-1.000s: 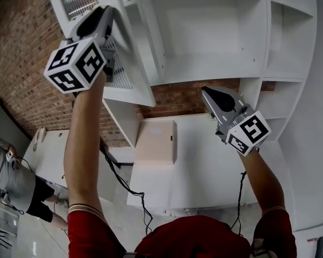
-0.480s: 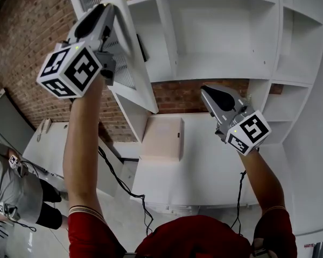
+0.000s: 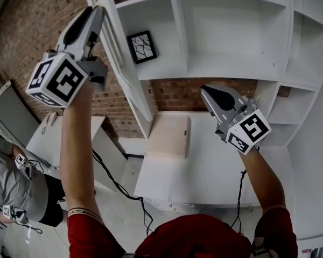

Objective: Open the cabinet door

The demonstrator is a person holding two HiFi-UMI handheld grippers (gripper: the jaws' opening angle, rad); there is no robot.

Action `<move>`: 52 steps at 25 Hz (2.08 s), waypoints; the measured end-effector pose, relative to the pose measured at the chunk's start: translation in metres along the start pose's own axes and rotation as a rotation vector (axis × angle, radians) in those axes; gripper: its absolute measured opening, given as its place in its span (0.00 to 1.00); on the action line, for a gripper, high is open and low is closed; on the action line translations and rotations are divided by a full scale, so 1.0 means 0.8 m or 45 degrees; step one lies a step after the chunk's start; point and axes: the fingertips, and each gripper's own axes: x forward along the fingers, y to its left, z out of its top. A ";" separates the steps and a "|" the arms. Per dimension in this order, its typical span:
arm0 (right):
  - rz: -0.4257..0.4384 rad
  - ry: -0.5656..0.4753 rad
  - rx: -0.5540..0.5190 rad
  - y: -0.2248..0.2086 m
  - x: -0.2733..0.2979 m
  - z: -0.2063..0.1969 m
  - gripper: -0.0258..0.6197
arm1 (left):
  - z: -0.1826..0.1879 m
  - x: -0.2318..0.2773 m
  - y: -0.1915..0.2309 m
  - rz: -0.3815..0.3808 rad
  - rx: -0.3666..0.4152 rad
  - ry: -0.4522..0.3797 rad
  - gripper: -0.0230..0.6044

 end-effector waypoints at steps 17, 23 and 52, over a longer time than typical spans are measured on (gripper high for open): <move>0.073 0.006 0.022 0.030 0.036 -0.006 0.06 | 0.036 -0.071 0.056 0.104 0.028 0.001 0.18; 0.086 0.007 0.026 0.045 0.049 -0.011 0.06 | 0.044 -0.091 0.073 0.121 0.056 -0.005 0.11; 0.041 0.024 0.007 0.071 0.070 -0.001 0.06 | 0.058 -0.158 0.187 0.317 0.008 -0.056 0.08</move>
